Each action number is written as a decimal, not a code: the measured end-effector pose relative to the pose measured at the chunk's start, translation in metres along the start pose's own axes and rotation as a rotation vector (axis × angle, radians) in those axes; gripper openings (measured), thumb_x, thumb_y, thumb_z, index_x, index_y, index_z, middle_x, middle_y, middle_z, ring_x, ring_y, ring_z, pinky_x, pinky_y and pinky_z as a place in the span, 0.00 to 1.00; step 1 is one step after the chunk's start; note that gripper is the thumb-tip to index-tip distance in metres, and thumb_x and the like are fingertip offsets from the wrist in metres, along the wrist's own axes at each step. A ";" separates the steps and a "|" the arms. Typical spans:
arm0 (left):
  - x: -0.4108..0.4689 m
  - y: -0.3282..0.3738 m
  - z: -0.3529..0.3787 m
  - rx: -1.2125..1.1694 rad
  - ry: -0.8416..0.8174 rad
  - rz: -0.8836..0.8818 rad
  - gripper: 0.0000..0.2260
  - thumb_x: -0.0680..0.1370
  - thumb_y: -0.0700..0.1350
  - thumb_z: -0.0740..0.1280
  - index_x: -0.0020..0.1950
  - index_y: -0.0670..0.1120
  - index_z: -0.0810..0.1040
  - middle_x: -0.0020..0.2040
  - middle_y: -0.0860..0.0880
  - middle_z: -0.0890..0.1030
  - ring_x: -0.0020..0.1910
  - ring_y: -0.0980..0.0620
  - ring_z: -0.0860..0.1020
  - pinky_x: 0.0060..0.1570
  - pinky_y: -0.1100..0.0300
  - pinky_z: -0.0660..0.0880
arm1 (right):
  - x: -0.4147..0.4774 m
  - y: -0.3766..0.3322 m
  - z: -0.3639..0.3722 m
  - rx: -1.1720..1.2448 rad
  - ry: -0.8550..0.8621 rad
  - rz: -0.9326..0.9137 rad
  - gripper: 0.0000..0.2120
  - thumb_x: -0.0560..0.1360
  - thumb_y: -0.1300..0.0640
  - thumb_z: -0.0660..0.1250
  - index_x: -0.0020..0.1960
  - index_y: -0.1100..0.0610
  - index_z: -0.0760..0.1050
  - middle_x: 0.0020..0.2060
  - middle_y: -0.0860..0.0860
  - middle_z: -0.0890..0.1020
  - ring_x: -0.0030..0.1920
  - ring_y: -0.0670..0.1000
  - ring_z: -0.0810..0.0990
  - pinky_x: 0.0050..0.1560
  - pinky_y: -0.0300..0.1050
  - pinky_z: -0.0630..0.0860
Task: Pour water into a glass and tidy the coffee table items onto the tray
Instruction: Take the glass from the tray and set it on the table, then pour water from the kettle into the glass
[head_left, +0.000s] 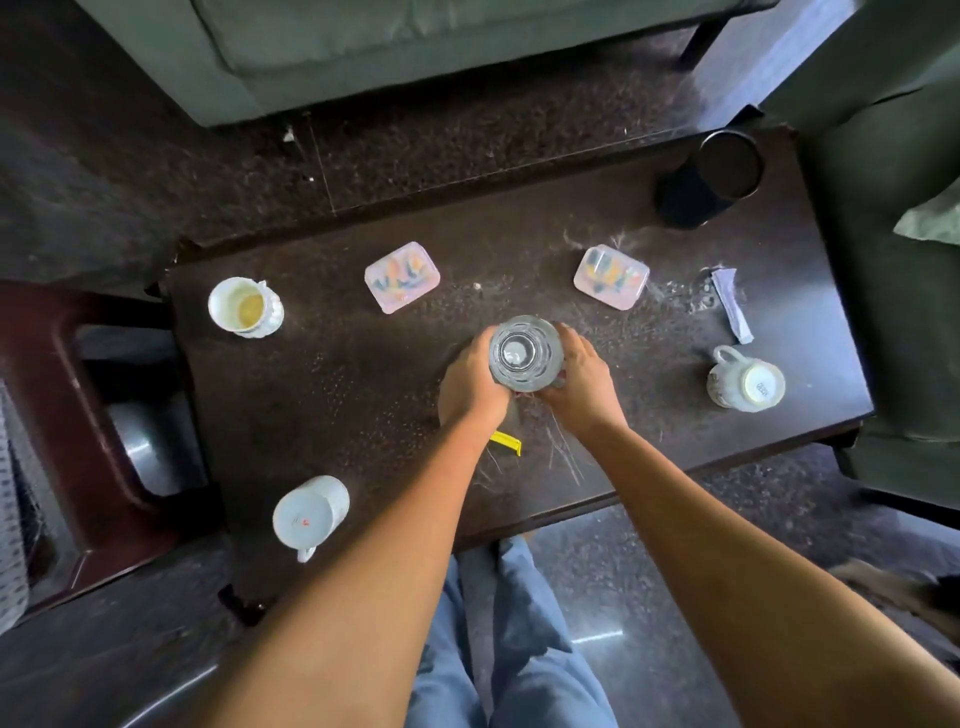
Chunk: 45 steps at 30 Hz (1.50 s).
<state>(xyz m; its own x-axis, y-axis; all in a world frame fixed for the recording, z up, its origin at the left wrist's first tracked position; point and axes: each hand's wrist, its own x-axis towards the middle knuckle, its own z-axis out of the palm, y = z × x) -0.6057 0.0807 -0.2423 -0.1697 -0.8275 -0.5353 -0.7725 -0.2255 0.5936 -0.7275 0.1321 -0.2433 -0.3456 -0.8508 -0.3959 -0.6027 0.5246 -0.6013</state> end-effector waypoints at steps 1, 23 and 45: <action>0.002 0.000 0.002 0.009 -0.007 0.001 0.22 0.73 0.43 0.69 0.65 0.56 0.71 0.62 0.50 0.79 0.60 0.46 0.77 0.55 0.55 0.73 | 0.002 0.001 -0.001 -0.007 -0.005 -0.004 0.34 0.67 0.57 0.74 0.70 0.55 0.65 0.64 0.55 0.75 0.63 0.55 0.74 0.59 0.41 0.68; 0.010 0.005 0.009 0.146 -0.068 -0.050 0.34 0.71 0.41 0.71 0.73 0.54 0.61 0.69 0.49 0.73 0.67 0.45 0.71 0.61 0.51 0.71 | 0.016 0.000 -0.016 -0.122 -0.120 0.071 0.35 0.70 0.64 0.70 0.74 0.57 0.59 0.67 0.56 0.73 0.66 0.56 0.71 0.64 0.46 0.68; -0.190 -0.048 -0.226 -0.818 0.675 -0.242 0.15 0.74 0.34 0.65 0.56 0.50 0.76 0.51 0.50 0.81 0.53 0.47 0.80 0.57 0.48 0.77 | -0.131 -0.258 -0.008 -0.143 -0.300 -0.630 0.34 0.72 0.67 0.60 0.76 0.56 0.55 0.73 0.56 0.63 0.73 0.55 0.61 0.71 0.46 0.60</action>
<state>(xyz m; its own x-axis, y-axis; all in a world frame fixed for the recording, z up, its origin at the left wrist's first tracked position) -0.3975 0.1328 -0.0330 0.4969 -0.7703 -0.3997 -0.0563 -0.4881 0.8709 -0.5324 0.1082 -0.0310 0.3000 -0.9350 -0.1890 -0.7186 -0.0913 -0.6894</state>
